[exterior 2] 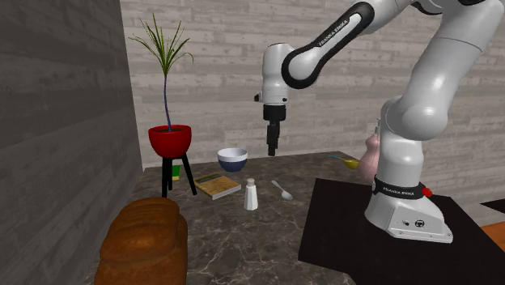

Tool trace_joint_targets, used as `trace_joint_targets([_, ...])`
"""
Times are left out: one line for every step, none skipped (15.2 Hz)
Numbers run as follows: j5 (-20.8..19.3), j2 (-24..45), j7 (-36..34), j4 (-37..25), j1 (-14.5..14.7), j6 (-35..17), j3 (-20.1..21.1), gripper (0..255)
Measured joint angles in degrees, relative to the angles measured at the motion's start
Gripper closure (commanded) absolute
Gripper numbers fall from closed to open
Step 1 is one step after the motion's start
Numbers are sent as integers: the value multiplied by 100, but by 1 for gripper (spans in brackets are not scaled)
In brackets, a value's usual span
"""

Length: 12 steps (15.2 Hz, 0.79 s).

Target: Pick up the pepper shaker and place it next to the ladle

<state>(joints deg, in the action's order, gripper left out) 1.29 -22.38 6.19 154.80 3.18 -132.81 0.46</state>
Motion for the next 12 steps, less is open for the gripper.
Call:
trace_joint_targets([44,248,42,19,40,-302,3,0])
trace_joint_targets([84,463,98,-24,72,-523,-4,0])
trace_joint_targets([125,754,180,-98,94,-783,-25,0])
trace_joint_targets([180,988,265,-107,124,-1048,-41,0])
trace_joint_targets([244,1280,333,-189,163,-1305,-40,0])
trace_joint_targets([318,1565,433,-258,193,-1561,-51,0])
trace_joint_targets([397,1734,512,-281,229,-1750,-42,0])
trace_joint_targets([492,2010,623,-386,257,-1967,-40,0])
trace_joint_targets([542,2162,707,-460,256,-2066,-48,0])
trace_joint_targets([585,2282,751,-470,263,-2189,-43,0])
trace_joint_targets([617,2398,776,-484,271,-2297,-35,0])
trace_joint_targets([641,2483,790,-489,278,-2381,-25,0])
